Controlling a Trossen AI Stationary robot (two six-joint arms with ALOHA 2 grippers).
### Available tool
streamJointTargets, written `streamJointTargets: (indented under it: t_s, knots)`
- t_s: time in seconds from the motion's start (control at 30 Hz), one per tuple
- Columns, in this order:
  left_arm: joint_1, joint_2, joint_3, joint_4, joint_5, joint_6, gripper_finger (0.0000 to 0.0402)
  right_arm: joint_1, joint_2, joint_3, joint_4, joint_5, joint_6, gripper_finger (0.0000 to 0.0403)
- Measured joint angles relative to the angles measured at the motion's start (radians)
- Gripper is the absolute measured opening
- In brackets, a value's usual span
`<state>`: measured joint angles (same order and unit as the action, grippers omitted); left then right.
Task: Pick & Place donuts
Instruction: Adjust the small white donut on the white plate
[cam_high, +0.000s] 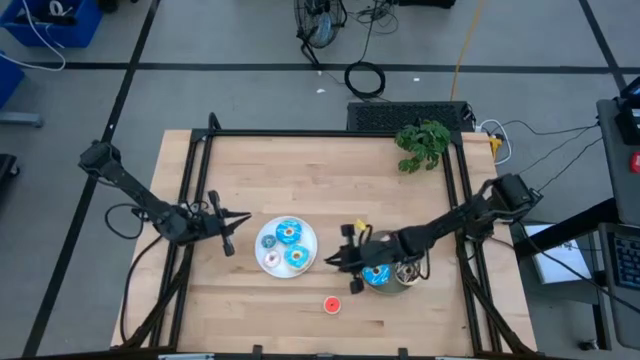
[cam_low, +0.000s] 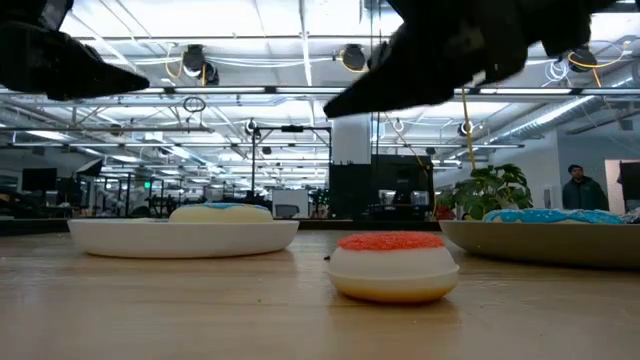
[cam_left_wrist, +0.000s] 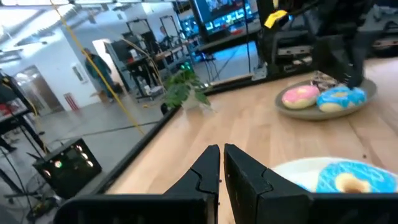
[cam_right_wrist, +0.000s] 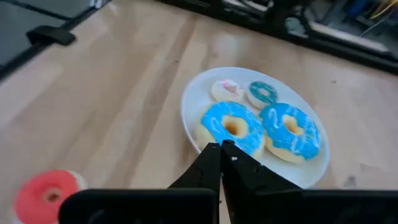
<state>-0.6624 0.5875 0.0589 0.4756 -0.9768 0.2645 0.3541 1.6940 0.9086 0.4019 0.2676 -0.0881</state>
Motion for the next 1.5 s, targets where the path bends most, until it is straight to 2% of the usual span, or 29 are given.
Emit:
streamJointTargets:
  t_s: [0.07, 0.23, 0.33, 0.47, 0.57, 0.63, 0.7, 0.87, 1.03, 1.17, 1.27, 1.5]
  knots:
    - [0.001, 0.023, 0.000, -0.014, 0.014, -0.032, 0.0031, -0.014, -0.003, -0.043, 0.063, 0.019, -0.011, 0.0001]
    - [0.018, 0.106, 0.048, -0.050, 0.081, -0.106, 0.0031, -0.061, -0.012, -0.081, 0.073, 0.007, -0.064, 0.0001]
    - [0.024, 0.164, 0.098, -0.162, 0.083, -0.190, 0.0031, -0.086, -0.038, -0.123, 0.150, -0.132, -0.108, 0.0001]
    - [0.027, 0.220, 0.161, -0.232, 0.082, -0.265, 0.0031, -0.112, -0.173, -0.203, 0.204, -0.238, -0.131, 0.0000]
    - [0.027, 0.244, 0.190, -0.236, 0.081, -0.282, 0.0031, -0.120, -0.298, -0.285, 0.220, -0.242, -0.161, 0.0000]
    - [0.032, 0.254, 0.214, -0.238, 0.069, -0.352, 0.0031, -0.126, -0.385, -0.343, 0.248, -0.243, -0.170, 0.0000]
    - [0.047, 0.265, 0.252, -0.318, 0.072, -0.449, 0.0031, -0.135, -0.465, -0.396, 0.276, -0.244, -0.176, 0.0000]
    - [0.081, 0.395, 0.427, -0.614, 0.181, -0.654, 0.0030, -0.157, -0.576, -0.492, 0.300, -0.239, -0.194, 0.0000]
    - [0.081, 0.590, 0.594, -0.706, 0.308, -0.684, 0.0030, -0.185, -0.613, -0.516, 0.305, -0.188, -0.198, 0.0000]
    - [0.082, 0.724, 0.697, -0.796, 0.407, -0.812, 0.0030, -0.196, -0.612, -0.516, 0.300, -0.190, -0.192, 0.0000]
    - [0.082, 0.814, 0.752, -0.819, 0.468, -0.901, 0.0030, -0.196, -0.612, -0.516, 0.296, -0.191, -0.194, 0.0000]
    - [0.077, 0.976, 0.803, -0.849, 0.610, -0.976, 0.0030, -0.196, -0.612, -0.516, 0.305, -0.193, -0.201, 0.0000]
